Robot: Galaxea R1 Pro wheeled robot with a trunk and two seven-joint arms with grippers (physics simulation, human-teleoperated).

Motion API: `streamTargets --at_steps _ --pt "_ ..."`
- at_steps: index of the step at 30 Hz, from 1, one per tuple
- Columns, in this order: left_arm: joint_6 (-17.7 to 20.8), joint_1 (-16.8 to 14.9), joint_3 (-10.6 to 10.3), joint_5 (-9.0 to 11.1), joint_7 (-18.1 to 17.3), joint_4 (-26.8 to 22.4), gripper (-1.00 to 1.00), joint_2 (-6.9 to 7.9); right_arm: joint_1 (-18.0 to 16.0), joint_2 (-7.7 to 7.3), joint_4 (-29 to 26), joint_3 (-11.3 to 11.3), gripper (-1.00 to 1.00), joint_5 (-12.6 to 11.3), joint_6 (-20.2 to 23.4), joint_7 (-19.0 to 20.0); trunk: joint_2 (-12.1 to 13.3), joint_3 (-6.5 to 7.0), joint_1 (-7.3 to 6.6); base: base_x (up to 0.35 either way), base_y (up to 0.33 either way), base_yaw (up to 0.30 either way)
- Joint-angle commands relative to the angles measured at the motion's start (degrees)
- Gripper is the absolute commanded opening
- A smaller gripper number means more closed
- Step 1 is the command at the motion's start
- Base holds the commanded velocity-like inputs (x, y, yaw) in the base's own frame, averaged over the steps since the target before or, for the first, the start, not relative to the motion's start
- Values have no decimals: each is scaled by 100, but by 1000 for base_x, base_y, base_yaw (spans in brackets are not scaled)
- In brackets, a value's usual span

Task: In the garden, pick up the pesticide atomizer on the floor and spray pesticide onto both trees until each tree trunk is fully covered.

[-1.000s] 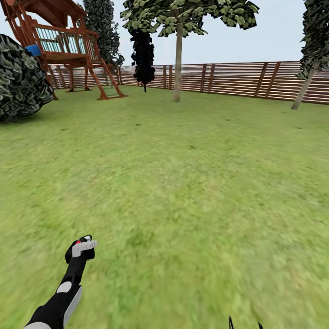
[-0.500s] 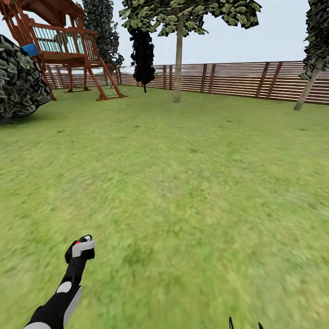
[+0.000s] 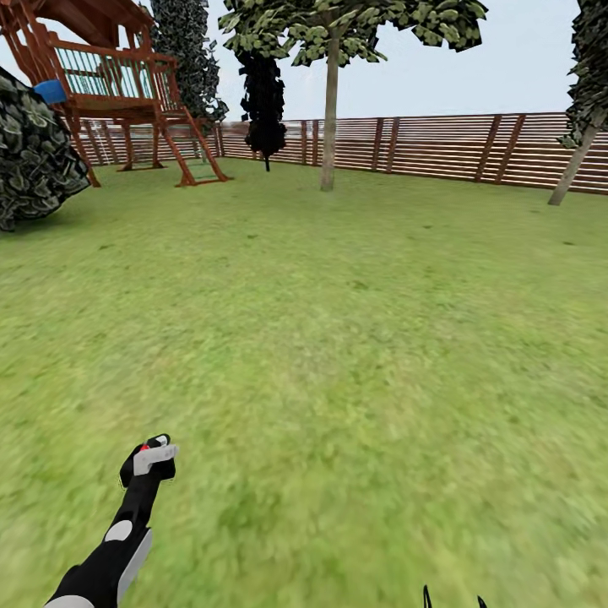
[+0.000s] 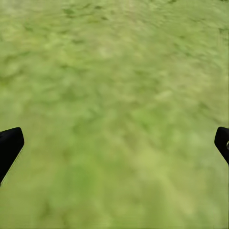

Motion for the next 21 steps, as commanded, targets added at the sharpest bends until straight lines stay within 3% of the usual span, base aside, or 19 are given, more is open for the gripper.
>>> streamTargets --at_steps 1,21 --pt "0 0 0 -1 -3 -1 -100 0 0 0 1 0 100 0 0 0 0 0 0 340 -14 0" --pt "0 0 1 -1 -3 -1 -100 0 2 0 1 0 100 0 0 0 0 0 0 315 -111 0"
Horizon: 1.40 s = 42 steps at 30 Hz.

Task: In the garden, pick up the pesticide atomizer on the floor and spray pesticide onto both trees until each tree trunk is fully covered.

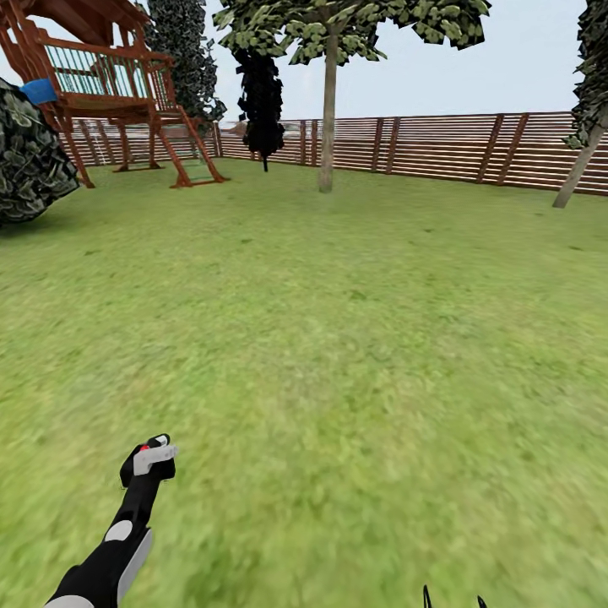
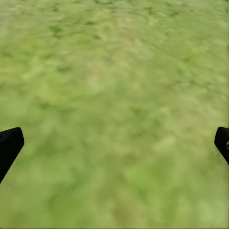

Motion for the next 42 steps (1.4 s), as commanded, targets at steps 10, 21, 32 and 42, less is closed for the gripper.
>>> streamTargets --at_steps 10,21,32,42 --pt "-9 0 -1 7 -3 -1 -100 0 -3 0 0 0 100 0 0 0 0 0 0 304 -126 0" --pt "-8 0 -1 8 -12 -1 -100 0 -2 0 -2 0 100 0 0 0 0 0 0 303 -127 0" --pt "-1 0 8 8 -12 -1 -100 0 -1 0 1 0 100 0 0 0 0 0 0 303 -127 0" --pt "-8 0 8 8 -12 -1 -100 0 -2 0 -1 0 100 0 0 0 0 0 0 303 -127 0"
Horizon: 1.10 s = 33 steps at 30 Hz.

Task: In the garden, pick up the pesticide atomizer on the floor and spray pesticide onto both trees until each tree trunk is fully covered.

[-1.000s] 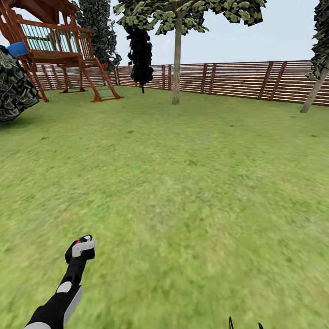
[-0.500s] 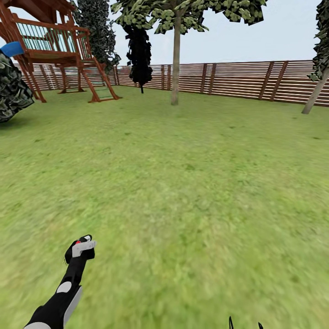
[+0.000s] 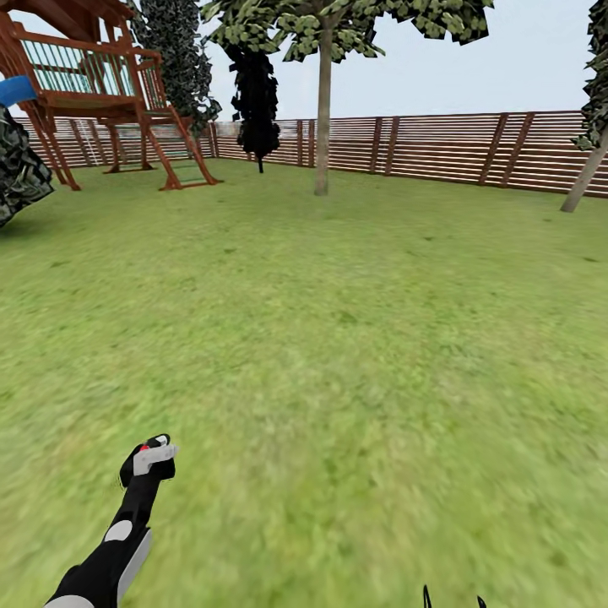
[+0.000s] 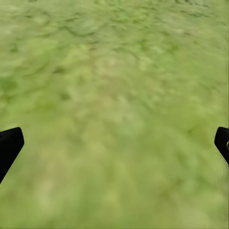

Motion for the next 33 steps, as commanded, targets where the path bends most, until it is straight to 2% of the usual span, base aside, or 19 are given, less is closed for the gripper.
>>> streamTargets --at_steps 1,33 --pt "-1 0 0 -1 -3 -1 -100 0 1 0 0 0 100 0 0 0 0 0 0 303 -127 0" --pt "7 0 9 6 -3 -1 -100 9 3 0 1 0 100 0 0 0 0 0 0 303 -127 0"
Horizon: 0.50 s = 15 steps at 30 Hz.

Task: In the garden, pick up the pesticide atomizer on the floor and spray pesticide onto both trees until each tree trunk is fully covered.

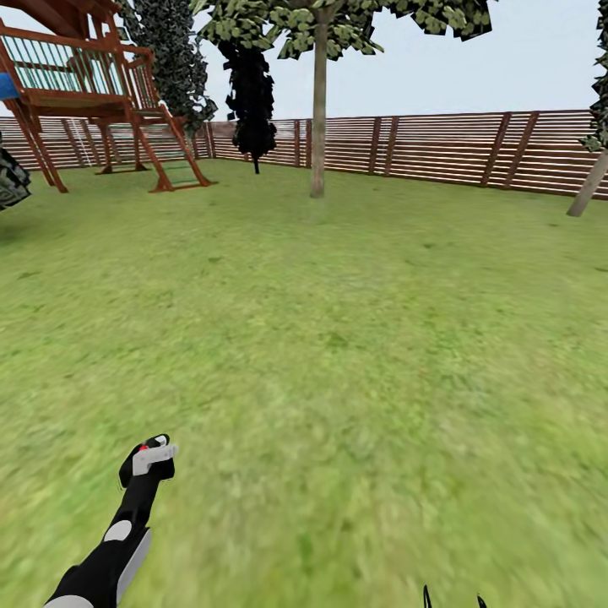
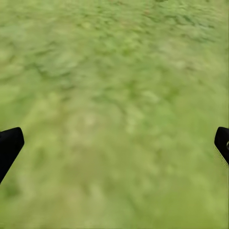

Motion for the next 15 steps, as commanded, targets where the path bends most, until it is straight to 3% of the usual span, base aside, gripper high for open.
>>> streamTargets --at_steps 1,15 --pt "0 0 0 0 -3 -1 -100 0 -2 0 1 0 100 0 0 0 0 0 0 303 -128 0" --pt "0 0 -9 -7 -3 -2 -100 0 -4 -1 2 0 100 0 0 0 0 0 0 303 -128 0"
